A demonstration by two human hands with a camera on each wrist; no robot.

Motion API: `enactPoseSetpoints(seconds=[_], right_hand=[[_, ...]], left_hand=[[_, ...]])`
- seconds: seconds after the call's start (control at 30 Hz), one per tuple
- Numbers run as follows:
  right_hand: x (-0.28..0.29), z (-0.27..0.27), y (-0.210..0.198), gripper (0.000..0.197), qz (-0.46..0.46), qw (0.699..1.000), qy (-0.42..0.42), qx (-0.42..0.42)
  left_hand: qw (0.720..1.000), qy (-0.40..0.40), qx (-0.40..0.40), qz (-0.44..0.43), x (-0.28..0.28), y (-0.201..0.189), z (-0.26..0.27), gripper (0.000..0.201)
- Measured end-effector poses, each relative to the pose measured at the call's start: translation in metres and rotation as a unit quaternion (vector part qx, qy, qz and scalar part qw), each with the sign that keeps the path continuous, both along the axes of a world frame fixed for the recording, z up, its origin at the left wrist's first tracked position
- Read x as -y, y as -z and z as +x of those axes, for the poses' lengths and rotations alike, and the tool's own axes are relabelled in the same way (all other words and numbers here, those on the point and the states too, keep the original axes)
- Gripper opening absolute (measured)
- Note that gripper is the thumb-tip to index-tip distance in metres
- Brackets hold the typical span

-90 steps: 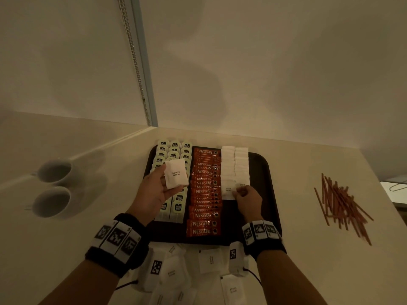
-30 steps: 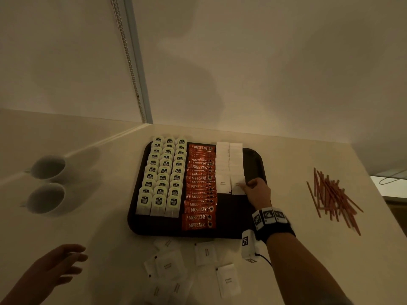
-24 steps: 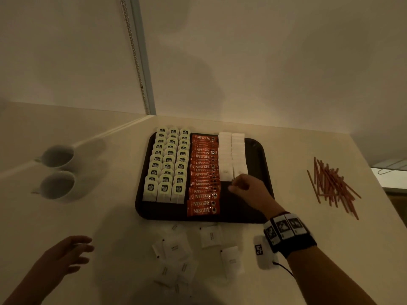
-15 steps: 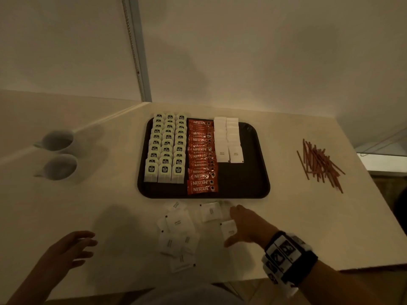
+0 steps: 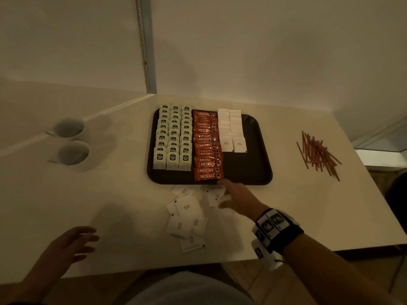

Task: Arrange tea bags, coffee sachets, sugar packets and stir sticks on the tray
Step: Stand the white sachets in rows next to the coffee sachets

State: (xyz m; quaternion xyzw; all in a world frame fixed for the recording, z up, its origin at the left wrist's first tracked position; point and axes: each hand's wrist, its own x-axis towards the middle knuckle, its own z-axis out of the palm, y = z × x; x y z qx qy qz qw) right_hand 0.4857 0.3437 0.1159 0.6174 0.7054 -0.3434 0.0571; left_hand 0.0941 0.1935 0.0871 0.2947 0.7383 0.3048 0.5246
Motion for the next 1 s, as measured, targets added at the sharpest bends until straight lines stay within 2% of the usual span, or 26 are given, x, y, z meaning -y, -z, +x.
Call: enactPoseSetpoints(seconds=[0.1,0.17,0.27,0.53,0.73,0.87,1.0], right_hand=[[-0.009,-0.016,0.006,0.077,0.01,0.995,-0.048,0.091],[-0.008,-0.019,0.008,0.078,0.024,0.994,-0.055,0.087],[-0.002,-0.018,0.011,0.07,0.041,0.997,-0.053,0.045],[0.009,-0.008,0.021,0.06,0.016,0.997,-0.05,0.049],[0.01,-0.003,0.027,0.039,0.0,0.995,-0.063,0.075],[0.009,-0.005,0.024,0.043,-0.024,0.995,-0.051,0.083],[0.009,-0.015,0.009,0.043,-0.027,0.981,-0.137,0.136]], left_hand=[[1.0,0.001,0.002,0.009,0.003,-0.002,-0.004,0.017],[1.0,-0.006,0.002,0.016,0.006,-0.004,-0.008,0.017],[1.0,-0.019,0.004,0.021,0.013,-0.004,-0.015,0.018],[0.999,-0.044,0.005,0.019,0.025,0.006,-0.026,0.018],[0.999,-0.04,0.009,0.031,0.029,0.01,-0.028,0.019],[0.999,-0.035,0.013,0.037,0.033,0.013,-0.028,0.018],[0.998,-0.042,0.019,0.035,0.036,0.015,-0.032,0.017]])
